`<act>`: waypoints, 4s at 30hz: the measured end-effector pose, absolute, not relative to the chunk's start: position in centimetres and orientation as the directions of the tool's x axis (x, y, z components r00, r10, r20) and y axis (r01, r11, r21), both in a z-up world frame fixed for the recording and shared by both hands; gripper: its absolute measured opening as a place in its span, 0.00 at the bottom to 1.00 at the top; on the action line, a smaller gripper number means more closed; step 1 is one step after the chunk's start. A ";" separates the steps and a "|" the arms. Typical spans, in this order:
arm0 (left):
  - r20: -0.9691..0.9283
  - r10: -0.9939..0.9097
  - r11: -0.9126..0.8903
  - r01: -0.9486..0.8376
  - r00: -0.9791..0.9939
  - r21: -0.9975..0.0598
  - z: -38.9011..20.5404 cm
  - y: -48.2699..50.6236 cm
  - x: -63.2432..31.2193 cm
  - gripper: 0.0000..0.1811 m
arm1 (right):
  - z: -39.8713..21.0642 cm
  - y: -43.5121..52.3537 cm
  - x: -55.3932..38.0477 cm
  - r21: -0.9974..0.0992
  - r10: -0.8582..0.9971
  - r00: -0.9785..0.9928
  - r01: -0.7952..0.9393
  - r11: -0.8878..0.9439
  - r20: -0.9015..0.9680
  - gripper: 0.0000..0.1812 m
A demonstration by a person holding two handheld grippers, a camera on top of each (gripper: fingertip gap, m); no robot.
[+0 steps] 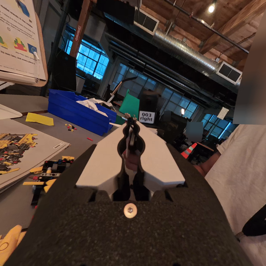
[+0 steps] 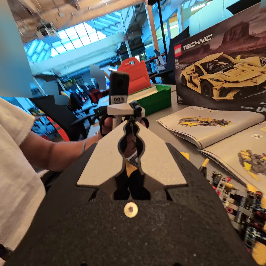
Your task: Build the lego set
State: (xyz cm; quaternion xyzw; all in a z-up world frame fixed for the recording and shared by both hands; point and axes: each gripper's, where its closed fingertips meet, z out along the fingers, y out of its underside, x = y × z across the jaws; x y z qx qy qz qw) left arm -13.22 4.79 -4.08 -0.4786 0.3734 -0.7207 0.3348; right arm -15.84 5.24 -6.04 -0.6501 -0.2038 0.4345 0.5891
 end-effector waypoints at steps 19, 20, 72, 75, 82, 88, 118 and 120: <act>0.285 -0.934 -0.298 0.028 -0.217 -0.954 -5.9 4.7 -13.0 0.03 | -6.9 4.9 -14.4 -0.910 0.772 0.490 -0.301 -0.286 -0.405 0.01; 0.265 -0.941 -0.274 0.013 -0.211 -0.962 -6.2 4.7 -12.9 0.03 | -7.1 4.9 -14.4 -0.905 0.773 0.478 -0.301 -0.302 -0.417 0.01; 0.493 -0.581 -0.720 0.126 -0.647 -0.683 -1.4 3.0 -15.8 0.02 | -1.8 3.6 -15.8 -0.987 0.760 0.637 0.013 0.159 0.131 0.01; 0.525 -0.538 -0.764 0.117 -0.660 -0.635 -1.7 3.2 -15.5 0.02 | -2.0 3.9 -15.5 -0.986 0.737 0.664 -0.001 0.167 0.125 0.01; 0.454 -0.706 -0.627 0.181 -0.544 -0.758 -1.7 3.6 -15.2 0.02 | -1.9 4.4 -15.3 -0.985 0.794 0.607 -0.157 0.073 -0.038 0.01; 0.234 -0.969 -0.249 0.325 -0.085 -0.912 -2.4 7.9 -15.4 0.03 | -3.1 5.8 -13.5 -0.957 0.754 0.630 -0.291 0.007 -0.186 0.17; -0.806 -0.459 0.788 -0.248 0.374 -0.564 -6.3 6.1 -12.4 0.02 | -6.3 6.8 -13.8 -0.990 0.708 0.692 -0.107 -0.096 -0.144 0.23; -0.791 -0.480 0.775 -0.238 0.378 -0.585 -6.3 6.1 -12.4 0.02 | -6.3 6.6 -13.9 -0.992 0.700 0.703 -0.092 -0.090 -0.129 0.22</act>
